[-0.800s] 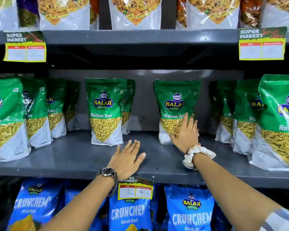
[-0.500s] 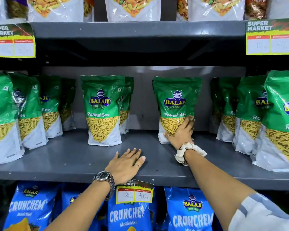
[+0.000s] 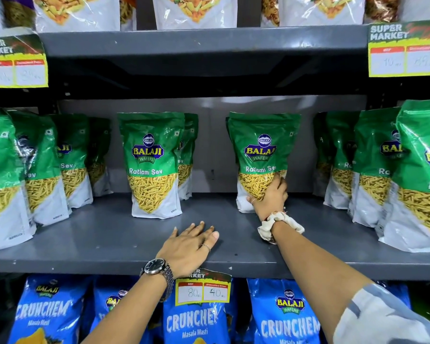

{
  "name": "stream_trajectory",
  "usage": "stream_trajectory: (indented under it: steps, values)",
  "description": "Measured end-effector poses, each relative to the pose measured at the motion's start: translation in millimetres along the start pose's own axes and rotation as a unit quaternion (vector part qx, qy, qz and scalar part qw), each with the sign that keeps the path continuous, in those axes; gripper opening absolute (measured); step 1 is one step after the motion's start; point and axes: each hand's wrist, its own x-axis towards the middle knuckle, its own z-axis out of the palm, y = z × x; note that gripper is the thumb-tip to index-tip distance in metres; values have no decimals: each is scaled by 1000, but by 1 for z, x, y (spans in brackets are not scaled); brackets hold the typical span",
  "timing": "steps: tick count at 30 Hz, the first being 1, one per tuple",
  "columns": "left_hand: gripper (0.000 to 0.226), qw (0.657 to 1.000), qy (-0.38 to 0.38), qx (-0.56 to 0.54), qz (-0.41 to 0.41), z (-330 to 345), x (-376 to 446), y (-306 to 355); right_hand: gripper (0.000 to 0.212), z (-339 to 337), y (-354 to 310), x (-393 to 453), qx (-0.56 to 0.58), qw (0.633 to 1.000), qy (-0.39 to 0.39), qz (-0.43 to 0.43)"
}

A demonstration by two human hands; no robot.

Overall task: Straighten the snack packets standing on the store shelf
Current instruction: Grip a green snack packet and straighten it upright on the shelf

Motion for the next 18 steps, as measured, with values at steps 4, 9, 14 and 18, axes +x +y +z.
stream_trajectory:
  steps: [4, 9, 14, 18]
  values:
    - [58, 1000, -4, -2, 1, -1, 0, -1, 101, -4, -1, -3, 2, 1000, 8, 4]
    - [58, 1000, -3, 0, 1, -1, 0, -2, 98, -12, 1, -8, 6, 1000, 3, -7]
    - [58, 1000, -7, 11, 3, 0, 1, -2, 101, -31, 5, -22, 20, 999, -8, -36]
    - [56, 1000, -9, 17, 2, 0, 1, -2, 103, -50, 9, -42, 39, 998, -9, -47]
